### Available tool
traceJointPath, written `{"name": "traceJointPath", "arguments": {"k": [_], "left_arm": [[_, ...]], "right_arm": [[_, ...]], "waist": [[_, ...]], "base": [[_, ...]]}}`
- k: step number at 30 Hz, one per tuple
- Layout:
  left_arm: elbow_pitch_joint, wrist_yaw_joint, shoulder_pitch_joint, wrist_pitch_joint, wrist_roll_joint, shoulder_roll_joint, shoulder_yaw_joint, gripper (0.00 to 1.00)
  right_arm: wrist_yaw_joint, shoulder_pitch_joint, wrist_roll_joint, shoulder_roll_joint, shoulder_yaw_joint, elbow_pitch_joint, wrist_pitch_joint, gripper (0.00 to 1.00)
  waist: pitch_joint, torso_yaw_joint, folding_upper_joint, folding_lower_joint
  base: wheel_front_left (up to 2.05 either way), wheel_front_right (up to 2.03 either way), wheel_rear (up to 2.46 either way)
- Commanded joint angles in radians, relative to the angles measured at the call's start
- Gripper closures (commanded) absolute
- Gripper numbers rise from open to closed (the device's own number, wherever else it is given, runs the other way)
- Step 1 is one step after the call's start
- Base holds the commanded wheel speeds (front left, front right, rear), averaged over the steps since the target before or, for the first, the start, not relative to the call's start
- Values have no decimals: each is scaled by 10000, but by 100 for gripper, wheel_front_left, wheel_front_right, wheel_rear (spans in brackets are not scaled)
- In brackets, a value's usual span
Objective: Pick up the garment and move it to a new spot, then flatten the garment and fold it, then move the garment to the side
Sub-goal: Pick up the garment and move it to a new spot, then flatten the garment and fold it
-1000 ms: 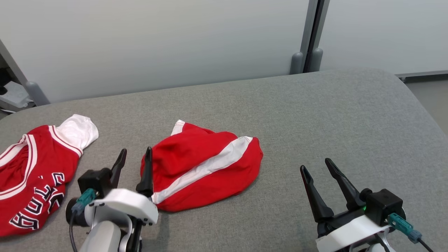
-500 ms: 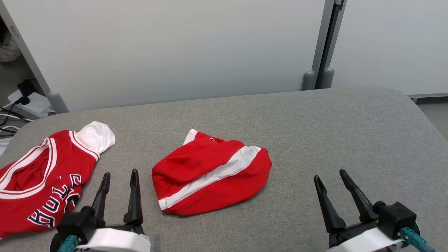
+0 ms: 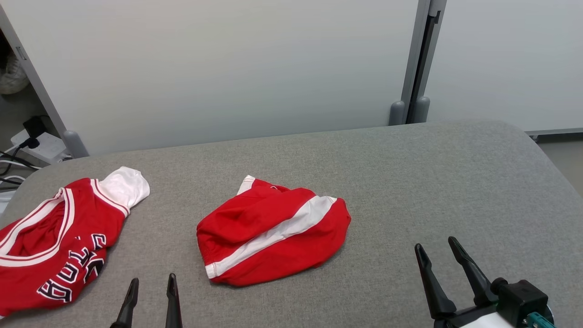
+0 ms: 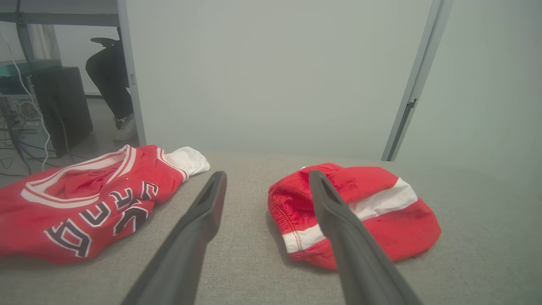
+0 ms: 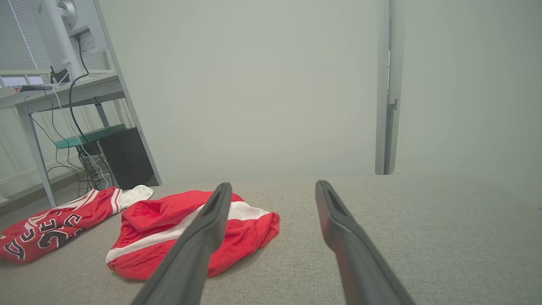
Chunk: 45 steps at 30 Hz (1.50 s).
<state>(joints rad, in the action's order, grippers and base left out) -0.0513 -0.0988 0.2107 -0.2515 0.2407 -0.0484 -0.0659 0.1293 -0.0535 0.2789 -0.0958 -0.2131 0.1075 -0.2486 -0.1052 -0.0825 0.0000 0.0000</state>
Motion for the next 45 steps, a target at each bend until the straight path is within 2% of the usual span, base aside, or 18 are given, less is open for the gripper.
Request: {"name": "traceJointPath", "arguments": {"k": [1, 6, 15, 35, 40, 45], "left_arm": [[193, -85, -268, -102, 32, -20, 267, 0], [86, -348, 20, -103, 145, -20, 253, 0], [-164, -489, 63, -103, -93, -19, 311, 0], [-461, -518, -15, -103, 85, -18, 207, 0], [-751, -466, -131, -103, 410, -18, 64, 0], [-1626, -258, -568, -103, 1186, -18, -228, 0]], "right_arm": [[14, 197, -95, -76, -193, -331, -132, 0], [14, 89, -96, -30, -87, -332, -132, 0], [14, 69, -95, 75, -73, -295, -132, 0], [14, 112, 39, 90, -208, -202, -132, 0], [14, 131, 75, 69, -244, -183, -132, 0], [14, 187, 95, 32, -280, -179, -132, 0]], "waist": [[-27, -6, 0, 0], [-91, 40, 0, 0], [-187, 157, 0, 0], [-124, 197, 0, 0], [-62, 180, 0, 0], [68, 177, 0, 0]], "base": [[0, 0, 0], [0, 0, 0], [0, 0, 0], [0, 0, 0], [0, 0, 0], [0, 0, 0]]}}
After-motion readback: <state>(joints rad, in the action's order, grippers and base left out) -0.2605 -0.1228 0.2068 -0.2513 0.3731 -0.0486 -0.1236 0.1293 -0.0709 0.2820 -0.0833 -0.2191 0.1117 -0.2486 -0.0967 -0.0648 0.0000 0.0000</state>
